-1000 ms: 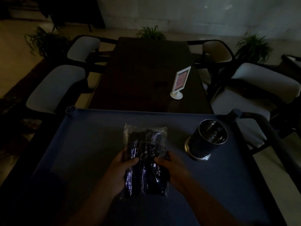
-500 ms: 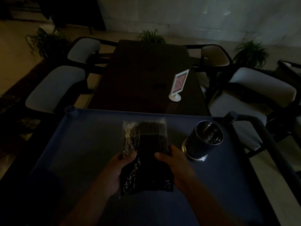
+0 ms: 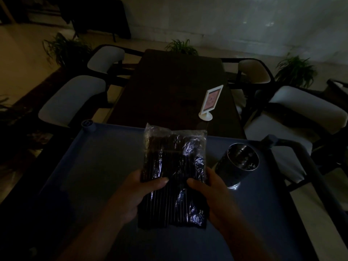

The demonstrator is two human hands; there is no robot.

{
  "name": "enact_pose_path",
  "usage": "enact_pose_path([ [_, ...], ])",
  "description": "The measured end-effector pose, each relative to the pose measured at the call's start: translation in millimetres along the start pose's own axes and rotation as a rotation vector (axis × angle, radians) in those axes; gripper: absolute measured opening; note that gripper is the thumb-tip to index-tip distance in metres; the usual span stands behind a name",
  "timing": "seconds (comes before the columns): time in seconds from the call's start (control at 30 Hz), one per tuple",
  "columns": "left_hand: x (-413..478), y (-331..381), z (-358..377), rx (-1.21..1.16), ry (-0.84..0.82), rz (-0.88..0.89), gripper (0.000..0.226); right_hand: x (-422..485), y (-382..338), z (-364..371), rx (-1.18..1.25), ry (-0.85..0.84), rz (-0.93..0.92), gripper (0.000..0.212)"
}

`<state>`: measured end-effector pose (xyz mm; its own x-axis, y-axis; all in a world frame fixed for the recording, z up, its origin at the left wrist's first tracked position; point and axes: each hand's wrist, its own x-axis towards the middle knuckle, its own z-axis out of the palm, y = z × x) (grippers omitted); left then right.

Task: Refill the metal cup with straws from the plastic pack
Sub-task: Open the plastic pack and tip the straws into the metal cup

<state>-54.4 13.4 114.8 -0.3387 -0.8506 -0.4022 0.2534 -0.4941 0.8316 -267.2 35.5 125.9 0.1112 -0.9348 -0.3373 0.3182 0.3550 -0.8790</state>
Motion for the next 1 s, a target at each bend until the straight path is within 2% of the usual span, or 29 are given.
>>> enact_pose_path([
  [0.03, -1, 1, 1, 0.018, 0.002, 0.012, 0.053, -2, -2, 1, -0.01, -0.001, -0.007, 0.053],
  [0.1, -4, 3, 4, 0.037, -0.008, 0.037, 0.052, -5, -4, 2, -0.03, -0.007, -0.022, 0.055],
  [0.23, -7, 5, 9, 0.05, 0.034, 0.059, 0.062, -9, -10, 0, -0.06, -0.025, -0.062, 0.046],
  [0.33, -9, 7, 16, 0.047, 0.056, 0.097, 0.046, -12, -16, -3, -0.109, -0.019, -0.089, 0.043],
  [0.5, -12, 12, 23, 0.066, 0.073, 0.121, 0.04, -13, -23, -4, -0.108, -0.028, -0.109, 0.039],
  [0.6, -11, 13, 23, 0.072, 0.097, 0.114, 0.053, -13, -25, -3, -0.111, -0.032, -0.113, 0.032],
  [0.8, -8, 11, 24, 0.062, 0.071, 0.107, 0.032, -14, -27, -2, -0.106, -0.04, -0.113, 0.03],
  [1.0, -8, 12, 26, 0.056, 0.086, 0.085, 0.043, -13, -30, -2, -0.13, -0.023, -0.098, 0.04],
])
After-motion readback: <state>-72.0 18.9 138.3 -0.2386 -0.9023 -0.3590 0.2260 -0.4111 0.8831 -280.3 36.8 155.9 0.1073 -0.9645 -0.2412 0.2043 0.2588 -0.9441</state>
